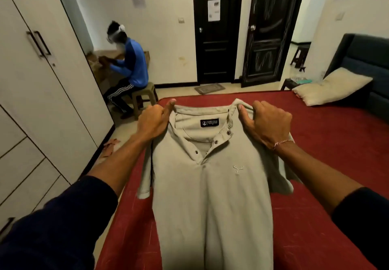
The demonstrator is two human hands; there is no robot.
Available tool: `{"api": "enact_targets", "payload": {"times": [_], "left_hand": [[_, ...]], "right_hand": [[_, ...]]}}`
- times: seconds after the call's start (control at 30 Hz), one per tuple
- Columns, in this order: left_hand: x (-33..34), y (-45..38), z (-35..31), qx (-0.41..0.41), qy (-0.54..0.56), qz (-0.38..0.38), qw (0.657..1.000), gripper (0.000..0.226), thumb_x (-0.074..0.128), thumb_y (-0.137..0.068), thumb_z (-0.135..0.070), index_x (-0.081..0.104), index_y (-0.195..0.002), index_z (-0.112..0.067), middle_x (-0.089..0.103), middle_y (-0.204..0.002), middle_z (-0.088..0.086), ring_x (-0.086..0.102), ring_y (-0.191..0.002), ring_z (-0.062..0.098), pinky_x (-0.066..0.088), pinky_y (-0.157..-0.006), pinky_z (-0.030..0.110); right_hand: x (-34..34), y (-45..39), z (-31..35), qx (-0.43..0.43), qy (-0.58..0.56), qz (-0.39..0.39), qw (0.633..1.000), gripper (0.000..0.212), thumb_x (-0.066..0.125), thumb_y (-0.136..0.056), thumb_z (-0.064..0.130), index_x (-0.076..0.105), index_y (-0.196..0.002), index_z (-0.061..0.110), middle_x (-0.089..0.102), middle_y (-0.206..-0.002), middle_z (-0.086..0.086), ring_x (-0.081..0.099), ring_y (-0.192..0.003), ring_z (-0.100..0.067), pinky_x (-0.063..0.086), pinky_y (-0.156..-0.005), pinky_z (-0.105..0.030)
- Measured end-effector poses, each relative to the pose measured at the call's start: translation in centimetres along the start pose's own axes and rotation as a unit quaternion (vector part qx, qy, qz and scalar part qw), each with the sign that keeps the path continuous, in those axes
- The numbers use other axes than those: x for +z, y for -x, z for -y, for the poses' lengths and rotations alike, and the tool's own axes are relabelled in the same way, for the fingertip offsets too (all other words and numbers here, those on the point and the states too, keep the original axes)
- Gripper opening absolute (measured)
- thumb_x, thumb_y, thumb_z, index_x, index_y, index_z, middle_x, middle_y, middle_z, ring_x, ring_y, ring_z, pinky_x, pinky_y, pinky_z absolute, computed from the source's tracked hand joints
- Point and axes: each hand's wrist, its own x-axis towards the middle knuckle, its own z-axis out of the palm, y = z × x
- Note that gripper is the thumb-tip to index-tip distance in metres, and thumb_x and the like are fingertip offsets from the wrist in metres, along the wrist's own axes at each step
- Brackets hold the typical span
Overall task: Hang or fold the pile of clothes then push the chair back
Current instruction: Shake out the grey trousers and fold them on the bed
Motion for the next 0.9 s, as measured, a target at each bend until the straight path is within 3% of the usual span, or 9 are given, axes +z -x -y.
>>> {"api": "enact_targets", "payload": {"times": [0.13,0.23,0.3,0.4,0.47,0.57,0.63,0.77,0.9], "left_hand": [[13.9,-0.4,7.8,-0.050,-0.027,0.080,0.995,0.077,0.014,-0.087,-0.077,0.043,-0.053,-0.013,0.046,-0.056,0.003,0.051,-0.058,0.024,0.036,-0.057,0.033],[24.6,0.7,13.2,-0.091,-0.040,0.092,0.991,0.068,0.023,-0.095,-0.070,0.043,-0.058,-0.017,0.047,-0.060,0.001,0.051,-0.059,0.021,0.033,-0.057,0.031],[31.0,2.3,15.8,-0.135,-0.008,0.080,0.988,0.058,0.031,-0.101,-0.061,0.047,-0.067,-0.017,0.049,-0.065,0.000,0.053,-0.067,0.023,0.036,-0.060,0.033],[39.0,6.5,17.8,-0.191,0.072,0.046,0.978,0.028,0.048,-0.103,-0.037,0.051,-0.085,-0.017,0.055,-0.079,0.001,0.052,-0.080,0.023,0.040,-0.065,0.034],[42.6,10.9,18.2,-0.201,0.113,0.093,0.969,0.014,0.056,-0.099,-0.026,0.056,-0.088,-0.016,0.060,-0.082,0.002,0.056,-0.077,0.020,0.045,-0.063,0.033],[45.6,16.3,18.9,-0.184,0.174,0.191,0.948,0.009,0.063,-0.095,-0.016,0.059,-0.087,-0.016,0.065,-0.083,-0.002,0.059,-0.074,0.013,0.048,-0.067,0.023],[46.4,17.9,19.7,-0.179,0.177,0.213,0.944,0.009,0.065,-0.094,-0.016,0.060,-0.087,-0.017,0.065,-0.083,-0.004,0.060,-0.073,0.011,0.049,-0.068,0.021],[47.3,18.9,21.1,-0.184,0.190,0.196,0.944,0.006,0.067,-0.094,-0.022,0.065,-0.094,-0.016,0.069,-0.086,-0.003,0.064,-0.077,0.010,0.057,-0.072,0.027],[47.7,20.0,21.5,-0.162,0.193,0.156,0.955,0.010,0.065,-0.095,-0.018,0.067,-0.104,-0.015,0.071,-0.095,-0.002,0.066,-0.085,0.012,0.058,-0.080,0.029]], "right_hand": [[14.3,4.4,-1.0,0.020,0.015,0.094,0.995,0.056,0.033,-0.099,0.067,0.046,-0.070,0.021,0.047,-0.063,0.004,0.046,-0.049,-0.017,0.045,-0.056,-0.030],[25.4,9.6,-1.9,0.028,0.032,0.148,0.988,0.053,0.037,-0.099,0.063,0.047,-0.068,0.021,0.050,-0.065,0.004,0.047,-0.050,-0.018,0.035,-0.052,-0.026],[31.7,13.3,-2.5,0.033,0.028,0.204,0.978,0.047,0.042,-0.099,0.056,0.053,-0.071,0.020,0.053,-0.071,0.000,0.052,-0.059,-0.022,0.033,-0.056,-0.029],[39.0,18.9,-2.8,0.074,-0.015,0.242,0.967,0.028,0.052,-0.099,0.040,0.066,-0.095,0.016,0.059,-0.093,-0.009,0.053,-0.083,-0.026,0.039,-0.071,-0.037],[41.3,23.4,-1.4,0.138,-0.097,0.245,0.955,0.019,0.058,-0.098,0.029,0.066,-0.104,0.013,0.061,-0.099,-0.010,0.053,-0.088,-0.025,0.045,-0.075,-0.039],[42.2,29.4,2.2,0.225,-0.230,0.230,0.919,0.006,0.065,-0.094,0.015,0.066,-0.090,0.012,0.063,-0.088,-0.005,0.056,-0.078,-0.021,0.051,-0.072,-0.043],[42.3,32.0,4.4,0.255,-0.277,0.244,0.894,0.007,0.068,-0.092,0.014,0.066,-0.086,0.014,0.063,-0.083,0.001,0.057,-0.073,-0.017,0.054,-0.069,-0.042],[43.3,34.5,6.7,0.304,-0.291,0.278,0.864,0.013,0.073,-0.088,0.029,0.062,-0.082,0.024,0.061,-0.079,0.008,0.055,-0.069,-0.007,0.055,-0.065,-0.034],[43.9,35.2,7.6,0.333,-0.259,0.280,0.863,0.034,0.075,-0.078,0.056,0.054,-0.077,0.029,0.055,-0.075,0.012,0.052,-0.065,-0.007,0.044,-0.057,-0.020]]}}
